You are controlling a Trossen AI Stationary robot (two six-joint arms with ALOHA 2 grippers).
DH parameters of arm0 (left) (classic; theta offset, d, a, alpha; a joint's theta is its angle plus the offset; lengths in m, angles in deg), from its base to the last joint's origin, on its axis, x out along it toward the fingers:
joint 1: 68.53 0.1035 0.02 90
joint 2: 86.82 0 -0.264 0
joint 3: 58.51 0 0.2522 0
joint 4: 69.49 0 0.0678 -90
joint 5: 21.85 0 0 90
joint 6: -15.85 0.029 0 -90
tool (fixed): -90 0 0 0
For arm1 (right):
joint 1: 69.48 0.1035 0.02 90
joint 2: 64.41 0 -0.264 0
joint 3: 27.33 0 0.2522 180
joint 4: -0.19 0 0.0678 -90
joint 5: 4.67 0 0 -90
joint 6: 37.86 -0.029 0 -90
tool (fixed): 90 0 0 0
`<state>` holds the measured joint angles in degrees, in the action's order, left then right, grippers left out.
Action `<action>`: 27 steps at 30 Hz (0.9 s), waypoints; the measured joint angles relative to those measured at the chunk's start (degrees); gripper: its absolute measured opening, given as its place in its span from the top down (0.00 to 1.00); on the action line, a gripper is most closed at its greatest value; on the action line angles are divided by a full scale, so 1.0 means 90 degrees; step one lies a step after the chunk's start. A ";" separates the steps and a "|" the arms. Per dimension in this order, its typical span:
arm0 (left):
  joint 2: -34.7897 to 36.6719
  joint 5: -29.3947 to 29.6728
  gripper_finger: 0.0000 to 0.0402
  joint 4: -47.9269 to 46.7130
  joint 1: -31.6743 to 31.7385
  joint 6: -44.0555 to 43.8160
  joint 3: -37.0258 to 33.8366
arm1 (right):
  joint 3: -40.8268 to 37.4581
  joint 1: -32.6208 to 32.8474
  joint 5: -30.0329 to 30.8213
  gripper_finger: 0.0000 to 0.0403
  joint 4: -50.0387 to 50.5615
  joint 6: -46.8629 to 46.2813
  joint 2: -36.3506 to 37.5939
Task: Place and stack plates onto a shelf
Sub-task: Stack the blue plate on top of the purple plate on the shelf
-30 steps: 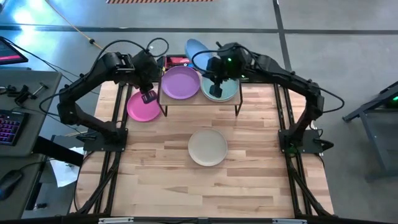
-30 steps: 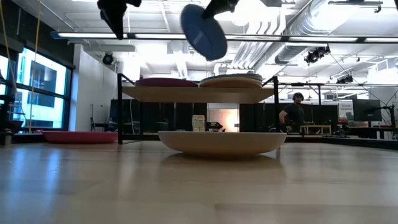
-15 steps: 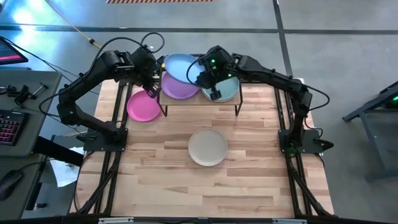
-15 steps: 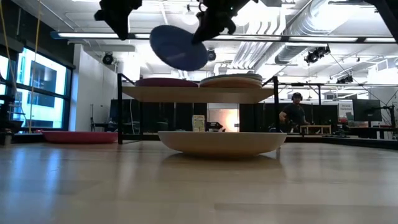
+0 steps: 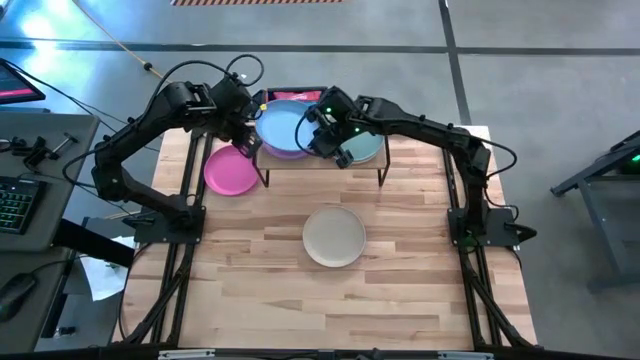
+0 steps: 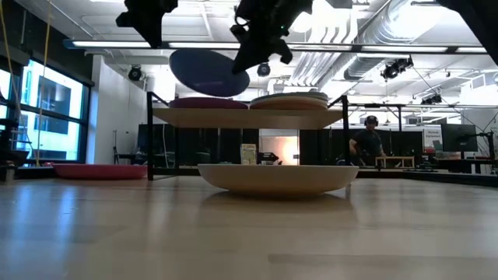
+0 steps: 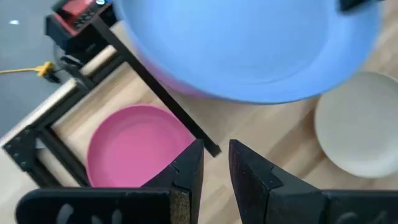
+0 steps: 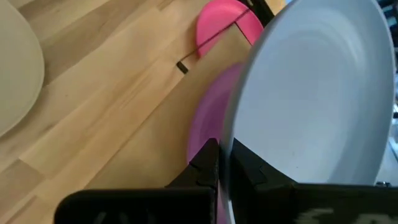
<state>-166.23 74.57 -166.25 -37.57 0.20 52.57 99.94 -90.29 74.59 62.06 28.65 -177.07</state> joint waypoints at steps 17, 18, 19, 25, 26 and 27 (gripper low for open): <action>-0.0002 -0.0335 0.83 -0.0643 -0.0325 0.0265 0.0000 | 0.0000 0.0074 0.0685 1.00 -0.0141 -0.0223 -0.0497; -0.0002 -0.0334 0.83 -0.0639 -0.0325 0.0298 0.0000 | 0.0000 0.0079 0.0691 1.00 -0.0159 -0.0225 -0.0504; -0.0002 -0.0333 0.83 -0.0641 -0.0325 0.0308 0.0000 | 0.0000 0.0079 0.0700 1.00 -0.0163 -0.0228 -0.0512; -0.0002 -0.0333 0.83 -0.0641 -0.0325 0.0371 0.0000 | 0.0000 0.0087 0.0948 1.00 -0.0171 -0.0187 -0.0593; -0.0002 -0.0333 0.83 -0.0640 -0.0325 0.0375 0.0000 | 0.0000 0.0107 0.1078 1.00 -0.0192 -0.0134 -0.0609; -0.0002 -0.0333 0.83 -0.0641 -0.0325 0.0382 0.0000 | 0.0000 0.0108 0.1215 1.00 -0.0195 -0.0059 -0.0622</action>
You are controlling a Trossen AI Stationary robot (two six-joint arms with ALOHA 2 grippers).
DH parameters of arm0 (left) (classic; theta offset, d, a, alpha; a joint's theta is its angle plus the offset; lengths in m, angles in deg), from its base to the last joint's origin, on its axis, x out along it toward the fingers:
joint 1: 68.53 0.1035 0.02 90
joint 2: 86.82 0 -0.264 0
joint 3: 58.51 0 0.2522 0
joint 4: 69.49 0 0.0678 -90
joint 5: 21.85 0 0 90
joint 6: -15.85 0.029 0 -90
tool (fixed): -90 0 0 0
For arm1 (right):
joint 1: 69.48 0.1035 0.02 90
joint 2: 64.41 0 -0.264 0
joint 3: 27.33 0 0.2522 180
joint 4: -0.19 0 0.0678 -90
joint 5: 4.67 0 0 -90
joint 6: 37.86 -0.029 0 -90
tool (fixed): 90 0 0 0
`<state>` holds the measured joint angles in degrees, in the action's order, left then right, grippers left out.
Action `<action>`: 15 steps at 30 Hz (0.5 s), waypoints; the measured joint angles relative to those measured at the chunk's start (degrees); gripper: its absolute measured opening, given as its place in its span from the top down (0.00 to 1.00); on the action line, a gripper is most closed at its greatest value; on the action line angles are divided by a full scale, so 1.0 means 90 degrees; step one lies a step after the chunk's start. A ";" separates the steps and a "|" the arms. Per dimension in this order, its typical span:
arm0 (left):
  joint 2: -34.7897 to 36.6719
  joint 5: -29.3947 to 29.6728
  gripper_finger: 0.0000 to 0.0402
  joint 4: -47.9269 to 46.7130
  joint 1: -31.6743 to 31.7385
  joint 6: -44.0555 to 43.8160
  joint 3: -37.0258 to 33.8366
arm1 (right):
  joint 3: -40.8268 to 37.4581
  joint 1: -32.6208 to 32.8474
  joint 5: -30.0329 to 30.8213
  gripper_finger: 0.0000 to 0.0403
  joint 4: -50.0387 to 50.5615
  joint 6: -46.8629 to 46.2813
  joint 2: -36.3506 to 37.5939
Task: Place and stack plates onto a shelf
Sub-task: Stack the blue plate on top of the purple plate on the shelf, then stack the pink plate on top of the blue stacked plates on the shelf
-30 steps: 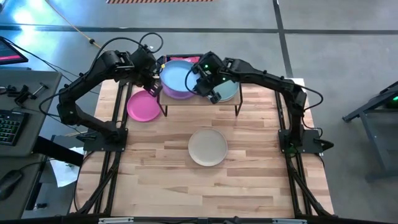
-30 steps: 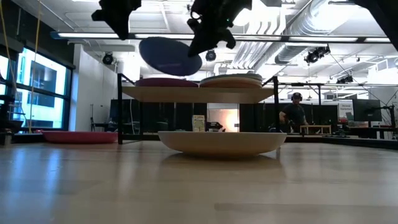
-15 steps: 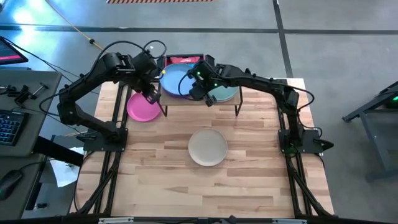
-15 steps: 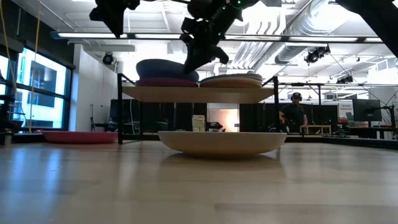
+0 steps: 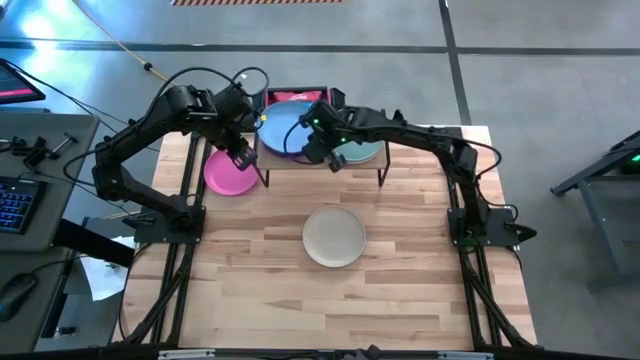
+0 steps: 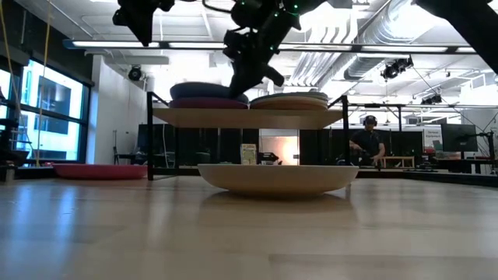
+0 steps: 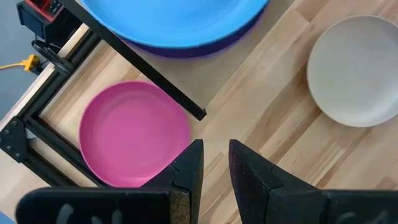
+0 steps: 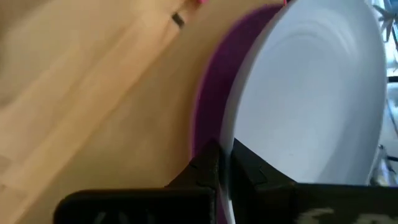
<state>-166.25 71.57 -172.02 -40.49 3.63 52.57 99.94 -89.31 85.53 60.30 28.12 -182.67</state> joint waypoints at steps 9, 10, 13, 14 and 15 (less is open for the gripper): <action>0.0000 0.0000 0.83 -0.0019 0.0000 0.0113 0.0000 | 0.0000 0.0049 0.0113 0.94 -0.0041 0.0082 -0.0009; 0.0000 0.0000 0.83 -0.0020 0.0000 0.0139 0.0000 | 0.0000 0.0057 0.0113 0.93 -0.0042 0.0076 -0.0009; 0.0000 0.0000 0.83 -0.0019 0.0000 0.0157 0.0000 | 0.0000 0.0084 0.0112 0.91 -0.0040 0.0064 -0.0009; 0.0000 0.0000 0.83 -0.0019 0.0000 0.0157 0.0000 | 0.0000 0.0088 0.0130 0.91 -0.0040 0.0060 -0.0009; 0.0000 0.0000 0.83 -0.0019 0.0000 0.0171 0.0000 | 0.0000 0.0105 0.0170 0.90 -0.0040 0.0057 -0.0009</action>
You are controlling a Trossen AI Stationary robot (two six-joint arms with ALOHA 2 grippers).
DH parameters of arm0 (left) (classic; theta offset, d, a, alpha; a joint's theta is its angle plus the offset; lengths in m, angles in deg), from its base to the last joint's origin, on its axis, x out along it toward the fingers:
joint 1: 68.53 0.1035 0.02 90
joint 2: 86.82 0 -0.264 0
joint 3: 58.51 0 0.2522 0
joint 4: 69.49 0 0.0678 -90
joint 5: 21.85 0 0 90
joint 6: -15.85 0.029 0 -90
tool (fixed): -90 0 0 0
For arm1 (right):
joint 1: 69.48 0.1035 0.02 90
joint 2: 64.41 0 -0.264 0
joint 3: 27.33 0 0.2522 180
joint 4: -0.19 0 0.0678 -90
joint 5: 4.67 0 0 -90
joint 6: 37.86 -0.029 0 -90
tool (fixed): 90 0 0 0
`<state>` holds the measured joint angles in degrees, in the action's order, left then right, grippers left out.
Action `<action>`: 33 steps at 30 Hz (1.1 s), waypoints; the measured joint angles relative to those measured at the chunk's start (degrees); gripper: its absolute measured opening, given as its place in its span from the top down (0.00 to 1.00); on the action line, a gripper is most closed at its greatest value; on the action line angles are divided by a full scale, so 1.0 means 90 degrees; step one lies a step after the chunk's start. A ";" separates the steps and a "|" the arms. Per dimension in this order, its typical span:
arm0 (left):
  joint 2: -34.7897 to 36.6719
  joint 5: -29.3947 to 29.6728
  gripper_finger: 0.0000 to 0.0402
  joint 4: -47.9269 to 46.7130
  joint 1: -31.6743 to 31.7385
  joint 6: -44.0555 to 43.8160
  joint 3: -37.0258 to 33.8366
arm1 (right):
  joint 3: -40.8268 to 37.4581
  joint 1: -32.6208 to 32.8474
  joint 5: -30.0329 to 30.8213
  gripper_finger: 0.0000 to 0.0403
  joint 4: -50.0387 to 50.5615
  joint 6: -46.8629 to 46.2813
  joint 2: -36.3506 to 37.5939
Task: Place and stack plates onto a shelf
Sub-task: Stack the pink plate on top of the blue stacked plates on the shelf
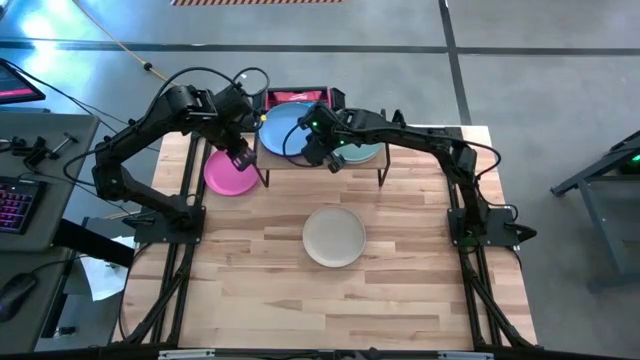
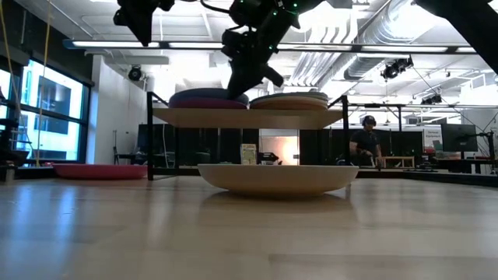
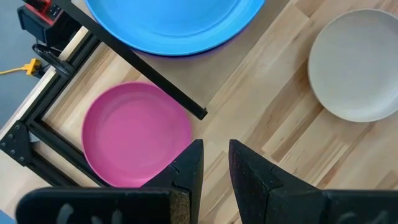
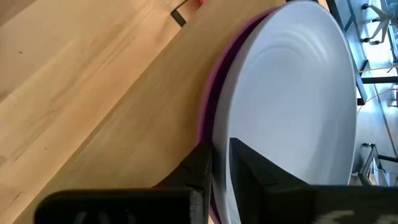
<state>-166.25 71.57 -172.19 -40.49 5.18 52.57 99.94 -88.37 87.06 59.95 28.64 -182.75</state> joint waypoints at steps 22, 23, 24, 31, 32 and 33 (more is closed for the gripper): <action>0.0000 -0.0002 0.83 -0.0129 0.0000 0.0313 0.0000 | 0.0810 0.0146 0.0106 0.86 0.0594 -0.1158 0.0119; 0.0000 -0.0002 0.83 -0.0122 0.0000 0.0318 0.0001 | 0.0811 0.0142 0.0111 0.86 0.0597 -0.1224 0.0119; 0.0000 -0.0002 0.83 -0.0124 0.0000 0.0318 0.0002 | 0.0811 0.0143 0.0131 0.86 0.0612 -0.1287 0.0119; 0.0109 -0.0301 0.83 -0.0118 -0.0187 0.0320 -0.0261 | 0.0811 0.0186 0.0501 0.86 0.1283 -0.1923 0.0289; 0.0181 -0.0334 0.83 -0.0122 -0.0255 0.0314 -0.0425 | 0.0811 0.0196 0.0500 0.86 0.1404 -0.2057 0.0352; 0.0276 -0.0364 0.83 -0.0103 -0.0336 0.0277 -0.0626 | 0.0811 0.0208 0.0495 0.86 0.1510 -0.2222 0.0409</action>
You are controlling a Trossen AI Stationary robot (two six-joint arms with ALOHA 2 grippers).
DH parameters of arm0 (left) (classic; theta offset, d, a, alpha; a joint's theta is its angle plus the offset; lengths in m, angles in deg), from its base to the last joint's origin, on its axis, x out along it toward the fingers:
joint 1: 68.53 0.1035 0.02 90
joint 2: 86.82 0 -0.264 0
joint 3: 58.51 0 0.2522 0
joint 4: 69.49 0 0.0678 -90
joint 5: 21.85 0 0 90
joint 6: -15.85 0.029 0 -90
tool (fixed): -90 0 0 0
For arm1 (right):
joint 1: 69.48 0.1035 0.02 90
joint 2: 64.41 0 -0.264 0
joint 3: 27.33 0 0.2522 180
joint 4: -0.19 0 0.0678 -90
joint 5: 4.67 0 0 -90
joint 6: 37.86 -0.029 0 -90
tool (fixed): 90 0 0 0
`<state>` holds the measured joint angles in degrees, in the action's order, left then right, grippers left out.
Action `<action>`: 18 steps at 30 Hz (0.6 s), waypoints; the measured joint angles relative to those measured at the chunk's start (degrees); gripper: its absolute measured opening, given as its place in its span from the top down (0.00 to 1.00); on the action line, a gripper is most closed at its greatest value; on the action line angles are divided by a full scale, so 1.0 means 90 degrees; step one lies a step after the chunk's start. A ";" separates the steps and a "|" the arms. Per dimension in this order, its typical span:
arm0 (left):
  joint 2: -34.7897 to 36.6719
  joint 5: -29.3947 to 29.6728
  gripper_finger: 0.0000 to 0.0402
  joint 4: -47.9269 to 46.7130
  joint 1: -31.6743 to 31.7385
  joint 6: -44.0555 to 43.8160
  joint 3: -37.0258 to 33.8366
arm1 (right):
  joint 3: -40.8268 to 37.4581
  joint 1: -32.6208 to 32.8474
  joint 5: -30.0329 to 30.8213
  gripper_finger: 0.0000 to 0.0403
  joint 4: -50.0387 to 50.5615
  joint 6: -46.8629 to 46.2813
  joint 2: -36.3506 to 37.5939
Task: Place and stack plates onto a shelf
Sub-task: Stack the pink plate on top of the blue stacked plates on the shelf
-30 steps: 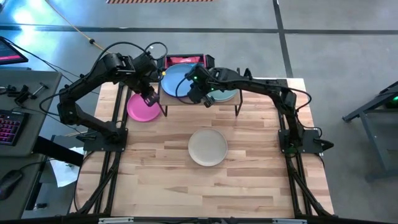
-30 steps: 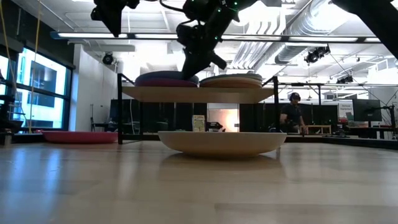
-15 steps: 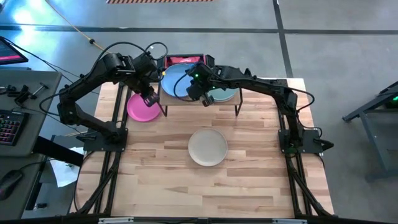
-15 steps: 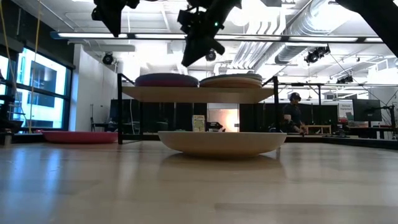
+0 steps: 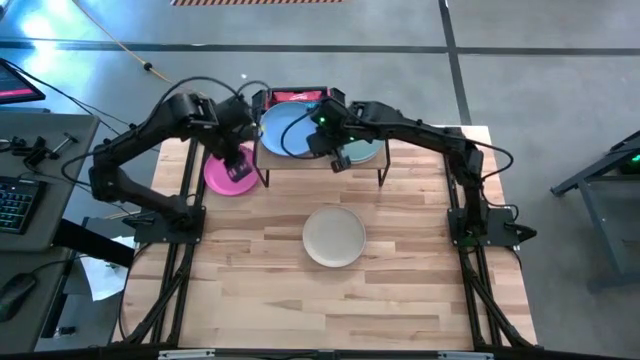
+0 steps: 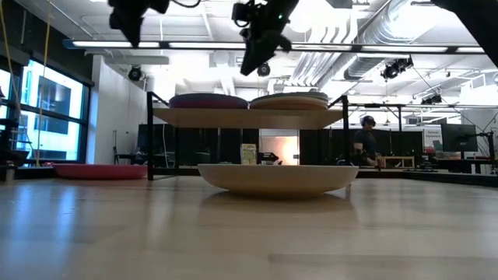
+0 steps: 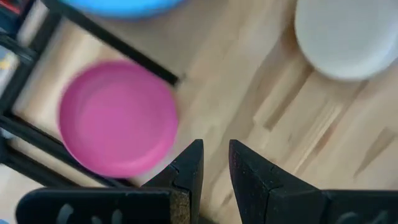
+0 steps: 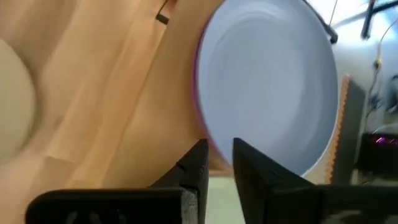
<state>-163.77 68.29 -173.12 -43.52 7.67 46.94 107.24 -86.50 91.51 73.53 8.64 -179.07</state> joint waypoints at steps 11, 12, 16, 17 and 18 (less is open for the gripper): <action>0.1191 0.0065 0.83 0.0227 -0.0424 -0.0746 -0.2210 | 0.0007 0.0219 -0.0011 0.86 0.0690 -0.1654 0.0470; 0.1269 0.0058 0.83 0.0324 -0.0424 -0.0779 -0.2462 | 0.0005 0.0242 -0.0010 0.86 0.0758 -0.1766 0.0479; 0.1439 -0.0031 0.83 0.0618 -0.0429 -0.0939 -0.3374 | 0.0005 0.0369 -0.0014 0.86 0.0985 -0.2113 0.0494; 0.1465 -0.0037 0.83 0.0720 -0.0429 -0.1010 -0.3573 | 0.0005 0.0398 -0.0013 0.86 0.1051 -0.2200 0.0492; 0.1478 -0.0036 0.83 0.0837 -0.0429 -0.1052 -0.3769 | 0.0005 0.0429 -0.0013 0.86 0.1079 -0.2318 0.0492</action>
<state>-150.47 67.97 -165.59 -47.38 -1.79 13.01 107.29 -82.64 91.40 83.25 -12.22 -174.65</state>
